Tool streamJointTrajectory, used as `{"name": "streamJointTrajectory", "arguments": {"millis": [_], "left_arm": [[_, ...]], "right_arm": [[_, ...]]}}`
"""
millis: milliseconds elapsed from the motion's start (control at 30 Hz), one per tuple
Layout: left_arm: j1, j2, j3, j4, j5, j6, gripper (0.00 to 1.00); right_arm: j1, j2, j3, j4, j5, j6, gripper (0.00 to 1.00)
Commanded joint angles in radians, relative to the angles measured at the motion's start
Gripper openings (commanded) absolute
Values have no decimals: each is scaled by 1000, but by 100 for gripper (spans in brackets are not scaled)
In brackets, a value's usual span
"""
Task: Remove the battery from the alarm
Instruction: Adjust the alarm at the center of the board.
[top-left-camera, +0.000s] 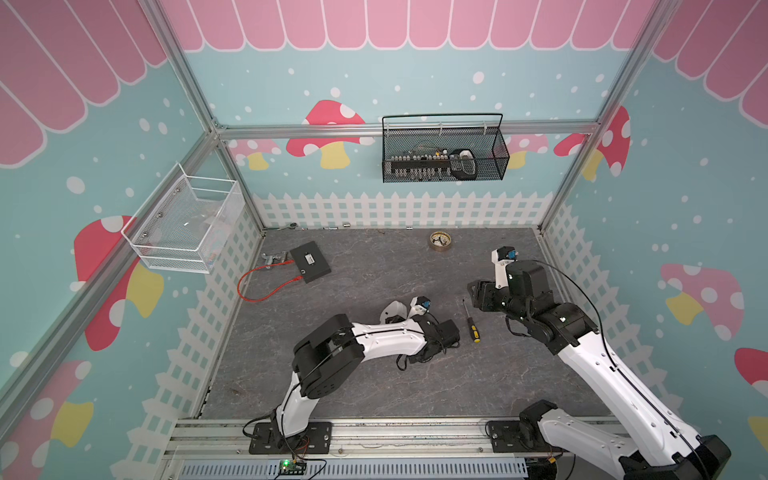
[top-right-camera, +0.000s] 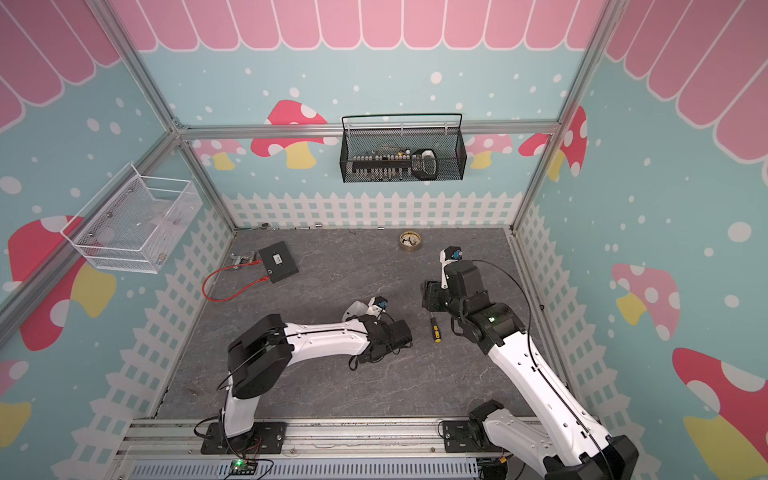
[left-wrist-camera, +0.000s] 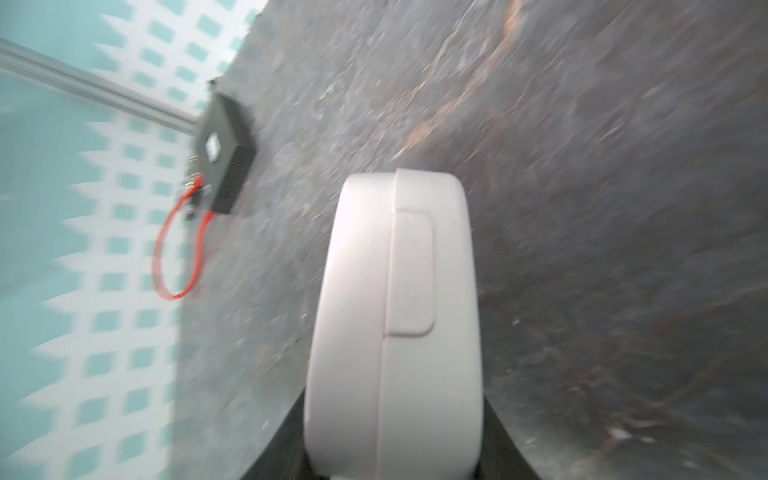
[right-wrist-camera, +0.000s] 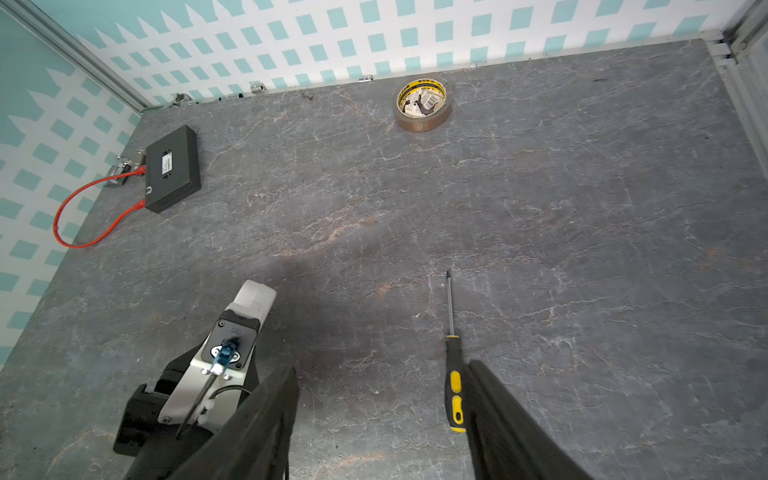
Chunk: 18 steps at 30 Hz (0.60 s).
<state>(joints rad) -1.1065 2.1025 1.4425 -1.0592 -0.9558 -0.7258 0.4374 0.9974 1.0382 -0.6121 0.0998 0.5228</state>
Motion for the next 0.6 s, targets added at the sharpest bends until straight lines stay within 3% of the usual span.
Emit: {"name": "streamJointTrajectory", "arguments": {"millis": [0,67,167,300,400,567], "left_arm": [[-51,99,64,-299,-194,-181,0],[-70,143,60,-295,-178,-185,2],[-90,208,58,-294,-151,-196,19],[-118,244,86,-284,-110,-201,46],[-136,240,103,-269,-89,-188,81],[-161,206,108,-216,-41,-135,95]], "right_arm": [[-25,-32,-25,-43,30,-33,68],[-43,-41,-31,-45,24,-42,68],[-67,-47,-41,-44,9,-55,69],[-86,-45,-45,-42,0,-62,71],[-94,-42,-42,-38,-6,-67,72],[-100,-40,-33,-38,-9,-70,75]]}}
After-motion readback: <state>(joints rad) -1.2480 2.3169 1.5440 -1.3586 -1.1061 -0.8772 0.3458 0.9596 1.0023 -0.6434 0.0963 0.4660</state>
